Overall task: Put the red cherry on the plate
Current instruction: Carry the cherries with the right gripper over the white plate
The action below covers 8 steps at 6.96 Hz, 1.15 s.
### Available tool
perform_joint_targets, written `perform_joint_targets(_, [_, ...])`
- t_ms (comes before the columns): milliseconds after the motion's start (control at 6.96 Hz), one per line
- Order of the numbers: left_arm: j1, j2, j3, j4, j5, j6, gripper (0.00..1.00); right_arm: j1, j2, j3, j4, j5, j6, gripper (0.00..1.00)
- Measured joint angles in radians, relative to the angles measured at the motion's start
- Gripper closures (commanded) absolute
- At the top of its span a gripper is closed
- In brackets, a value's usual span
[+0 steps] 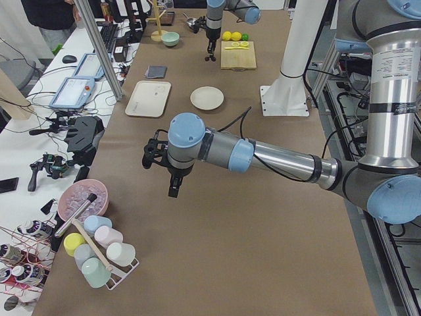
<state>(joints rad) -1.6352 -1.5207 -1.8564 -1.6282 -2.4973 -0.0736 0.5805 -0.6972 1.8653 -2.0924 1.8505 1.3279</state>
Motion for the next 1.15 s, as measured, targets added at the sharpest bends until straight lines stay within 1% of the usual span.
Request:
perform_joint_targets(144, [0.0, 0.007, -0.001, 0.0, 0.0, 0.0, 0.01, -0.013, 0.05, -0.106, 0.057, -0.028, 0.007, 1.0])
perform_joint_targets(431, [-0.001, 0.013, 0.001, 0.0, -0.001, 0.0, 0.01, -0.051, 0.16, -0.348, 0.179, -0.088, 0.04, 1.0])
perform_joint_targets(575, [0.0, 0.016, 0.004, 0.001, 0.0, 0.0, 0.01, -0.077, 0.186, -0.439, 0.24, -0.13, 0.056, 1.0])
perform_joint_targets(718, [0.001, 0.017, 0.01, 0.001, 0.0, 0.0, 0.01, -0.104, 0.192, -0.509, 0.302, -0.172, 0.065, 1.0])
perform_joint_targets(862, [0.001, 0.018, 0.013, 0.001, 0.0, 0.0, 0.01, -0.125, 0.188, -0.551, 0.345, -0.206, 0.068, 1.0])
perform_joint_targets(1149, [0.001, 0.022, 0.015, 0.0, 0.0, 0.0, 0.01, -0.146, 0.167, -0.575, 0.38, -0.239, 0.065, 1.0])
